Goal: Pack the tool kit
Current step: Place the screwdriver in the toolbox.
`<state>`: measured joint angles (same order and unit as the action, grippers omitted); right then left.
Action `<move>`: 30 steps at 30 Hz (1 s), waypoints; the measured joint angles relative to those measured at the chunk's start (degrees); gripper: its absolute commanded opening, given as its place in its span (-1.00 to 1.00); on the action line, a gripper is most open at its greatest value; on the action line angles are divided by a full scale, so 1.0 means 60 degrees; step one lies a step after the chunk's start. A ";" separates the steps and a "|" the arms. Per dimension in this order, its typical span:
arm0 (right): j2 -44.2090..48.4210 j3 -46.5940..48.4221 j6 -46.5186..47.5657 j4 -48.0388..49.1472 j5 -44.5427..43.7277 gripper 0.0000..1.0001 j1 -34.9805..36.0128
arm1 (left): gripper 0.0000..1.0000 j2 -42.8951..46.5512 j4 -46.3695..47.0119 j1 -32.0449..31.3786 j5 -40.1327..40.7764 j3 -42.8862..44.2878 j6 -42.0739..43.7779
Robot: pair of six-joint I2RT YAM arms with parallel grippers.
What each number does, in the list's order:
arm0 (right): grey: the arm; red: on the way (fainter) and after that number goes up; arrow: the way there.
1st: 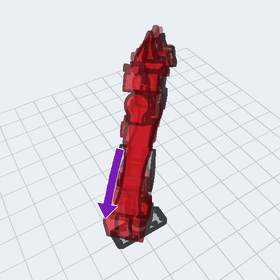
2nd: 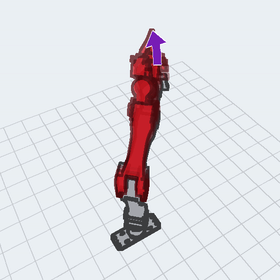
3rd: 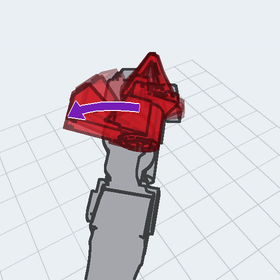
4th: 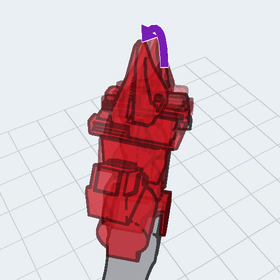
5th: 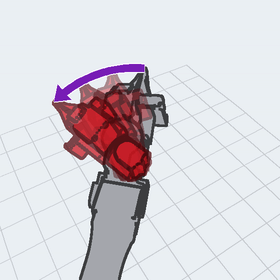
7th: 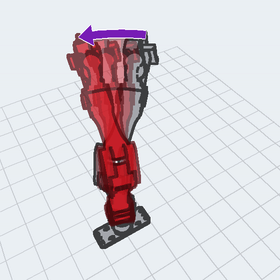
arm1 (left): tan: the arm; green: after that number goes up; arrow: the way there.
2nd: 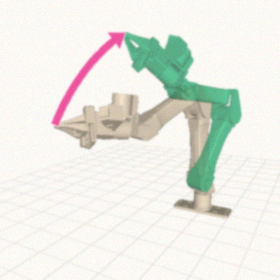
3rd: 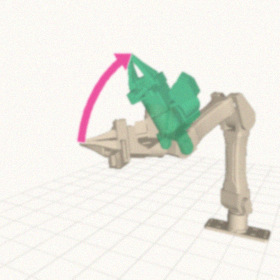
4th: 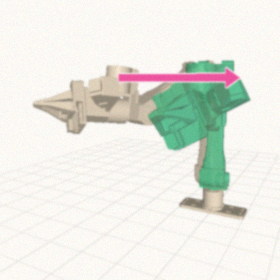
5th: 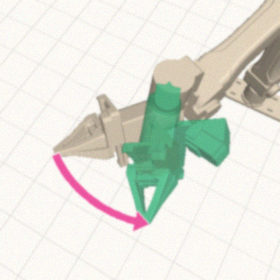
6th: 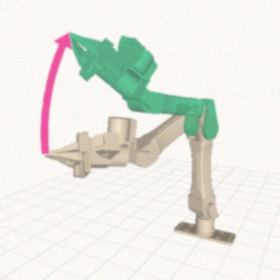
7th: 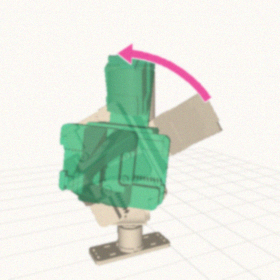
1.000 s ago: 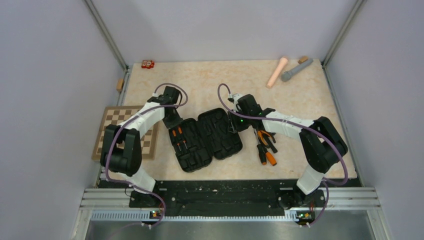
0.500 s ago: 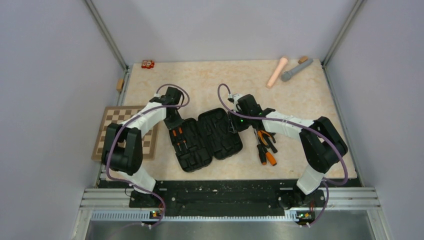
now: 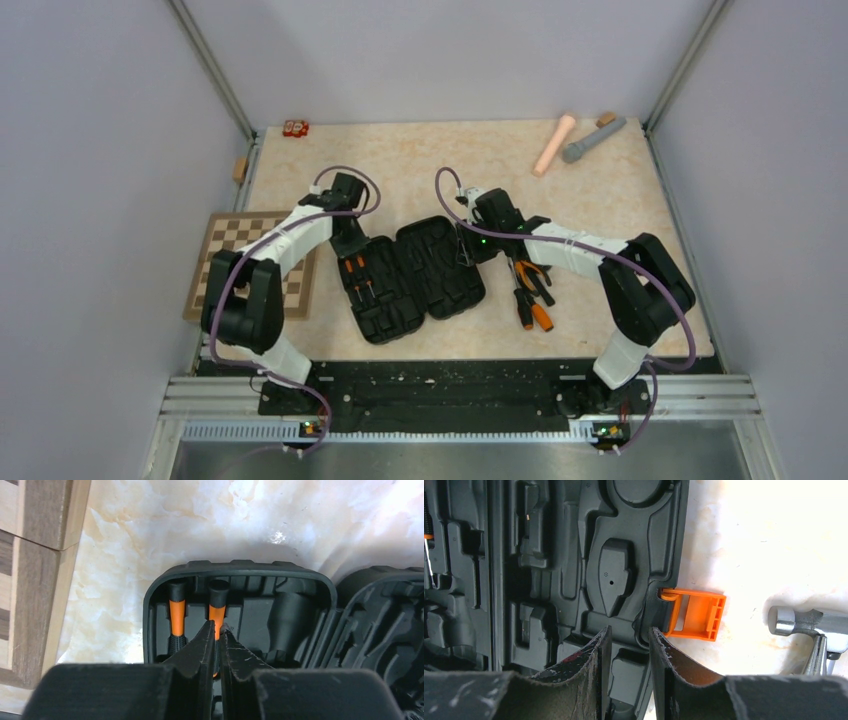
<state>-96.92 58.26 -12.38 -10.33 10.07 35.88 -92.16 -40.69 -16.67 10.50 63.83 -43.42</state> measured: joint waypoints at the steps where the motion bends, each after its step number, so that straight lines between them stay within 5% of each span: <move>1: 0.0000 0.0000 0.0000 0.0000 -0.0004 -0.34 0.0000 | -0.80 -0.0109 0.0029 0.0000 -0.0036 -0.0015 -0.0018; 7: 0.0000 0.0000 0.0000 0.0004 -0.0004 -0.33 -0.0004 | -1.00 -0.0390 0.0288 -0.0084 -0.0131 -0.0291 -0.0149; 21: 0.0000 0.0000 0.0029 0.0004 0.0007 -0.34 -0.0004 | -1.00 -0.0175 0.0838 -0.0408 0.0419 -0.0878 -0.0474; 30: 0.0007 0.0000 0.0058 0.0007 0.0015 -0.34 -0.0004 | -1.00 -0.0532 0.0346 0.0029 -0.0361 -0.0346 -0.0240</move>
<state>-96.88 58.26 -12.03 -10.28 10.15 35.86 -95.35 -38.61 -16.49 8.34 61.76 -44.86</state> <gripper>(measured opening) 0.334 0.011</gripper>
